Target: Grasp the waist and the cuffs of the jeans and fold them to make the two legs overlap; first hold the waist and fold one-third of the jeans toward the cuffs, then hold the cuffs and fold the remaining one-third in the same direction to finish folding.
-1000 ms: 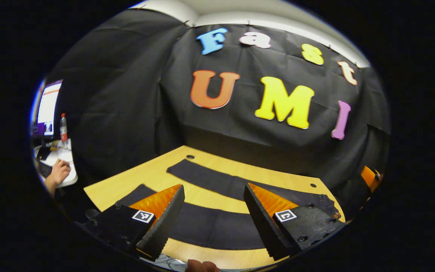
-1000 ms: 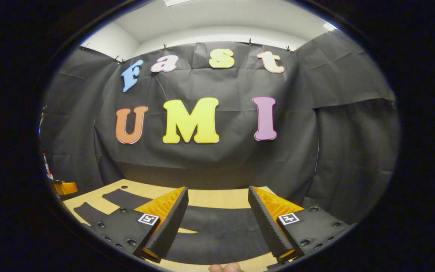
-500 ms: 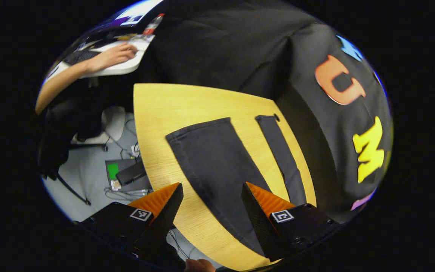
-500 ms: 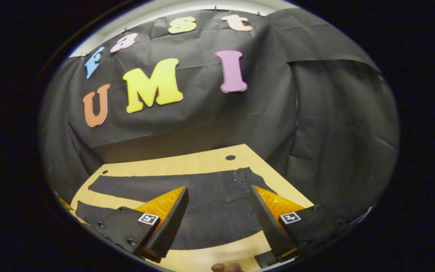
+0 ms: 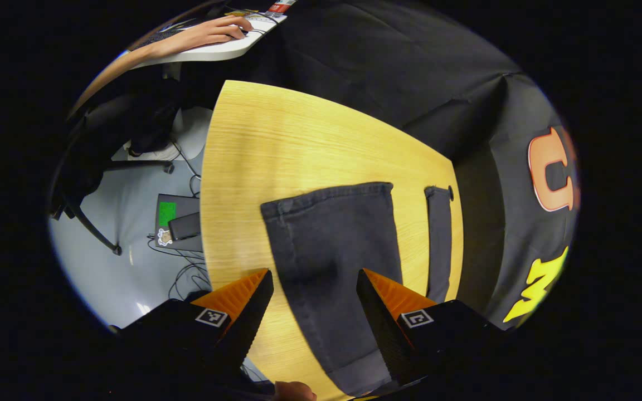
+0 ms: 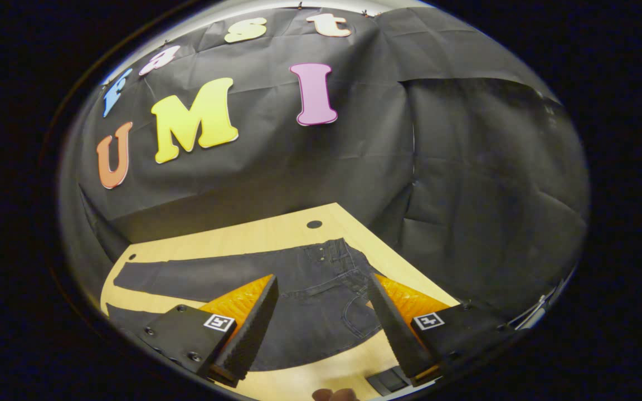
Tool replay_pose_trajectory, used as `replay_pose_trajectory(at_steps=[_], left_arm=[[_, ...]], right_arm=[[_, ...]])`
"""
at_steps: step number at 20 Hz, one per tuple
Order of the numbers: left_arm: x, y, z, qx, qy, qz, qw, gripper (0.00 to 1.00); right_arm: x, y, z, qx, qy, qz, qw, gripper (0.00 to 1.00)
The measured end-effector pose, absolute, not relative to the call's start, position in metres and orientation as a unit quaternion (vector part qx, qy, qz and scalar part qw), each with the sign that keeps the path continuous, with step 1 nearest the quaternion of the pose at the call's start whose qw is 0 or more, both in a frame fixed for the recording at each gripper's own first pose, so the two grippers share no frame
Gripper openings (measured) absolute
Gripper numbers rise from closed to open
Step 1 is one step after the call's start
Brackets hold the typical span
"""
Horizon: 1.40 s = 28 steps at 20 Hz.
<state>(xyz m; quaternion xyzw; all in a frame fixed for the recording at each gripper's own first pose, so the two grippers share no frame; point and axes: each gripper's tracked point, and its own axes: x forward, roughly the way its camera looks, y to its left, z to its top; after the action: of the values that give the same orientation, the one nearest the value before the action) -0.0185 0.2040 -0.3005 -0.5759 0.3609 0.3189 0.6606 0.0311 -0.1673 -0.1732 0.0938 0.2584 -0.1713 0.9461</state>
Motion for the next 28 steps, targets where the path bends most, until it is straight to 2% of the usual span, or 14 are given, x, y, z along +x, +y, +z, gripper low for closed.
replay_pose_trajectory(at_steps=[1,5,10,13,14,15,17,18,20,21,25,26,27,28], left_arm=[[-0.013,0.206,-0.301,-0.583,0.359,0.314,0.658,1.00],[0.012,0.212,-0.301,-0.598,0.338,0.283,0.670,1.00],[0.034,0.211,-0.307,-0.582,0.337,0.265,0.690,0.85],[0.044,0.210,-0.309,-0.546,0.362,0.255,0.711,0.91],[0.048,0.209,-0.313,-0.537,0.369,0.253,0.715,0.84],[0.049,0.208,-0.314,-0.537,0.368,0.250,0.717,0.80],[0.047,0.210,-0.319,-0.546,0.361,0.253,0.712,0.63],[0.045,0.212,-0.324,-0.558,0.356,0.256,0.705,0.54],[0.048,0.212,-0.321,-0.599,0.333,0.253,0.683,0.23],[0.050,0.214,-0.319,-0.610,0.327,0.249,0.678,0.15],[0.051,0.216,-0.323,-0.609,0.325,0.230,0.686,0.06],[0.051,0.216,-0.322,-0.618,0.321,0.229,0.680,0.05],[0.052,0.216,-0.321,-0.631,0.313,0.230,0.671,0.04],[0.054,0.216,-0.320,-0.643,0.308,0.231,0.662,0.04]], right_arm=[[0.031,-0.168,-0.174,0.091,0.260,-0.174,0.946,1.00],[0.033,-0.169,-0.185,0.094,0.272,-0.183,0.940,1.00],[0.030,-0.173,-0.227,0.161,0.331,-0.208,0.906,1.00],[0.029,-0.184,-0.228,0.185,0.329,-0.238,0.895,1.00],[0.028,-0.187,-0.229,0.185,0.330,-0.243,0.893,0.96],[0.027,-0.189,-0.228,0.183,0.331,-0.247,0.892,1.00],[0.025,-0.194,-0.230,0.177,0.334,-0.256,0.890,0.96],[0.024,-0.196,-0.234,0.180,0.339,-0.261,0.886,1.00],[0.022,-0.196,-0.250,0.208,0.368,-0.262,0.868,0.96],[0.021,-0.194,-0.261,0.235,0.390,-0.262,0.851,0.99],[0.010,-0.204,-0.303,0.353,0.447,-0.298,0.766,0.98],[0.003,-0.210,-0.312,0.366,0.455,-0.314,0.749,0.89],[0.000,-0.212,-0.320,0.379,0.464,-0.321,0.733,0.89],[-0.001,-0.211,-0.326,0.392,0.474,-0.322,0.720,0.96]])
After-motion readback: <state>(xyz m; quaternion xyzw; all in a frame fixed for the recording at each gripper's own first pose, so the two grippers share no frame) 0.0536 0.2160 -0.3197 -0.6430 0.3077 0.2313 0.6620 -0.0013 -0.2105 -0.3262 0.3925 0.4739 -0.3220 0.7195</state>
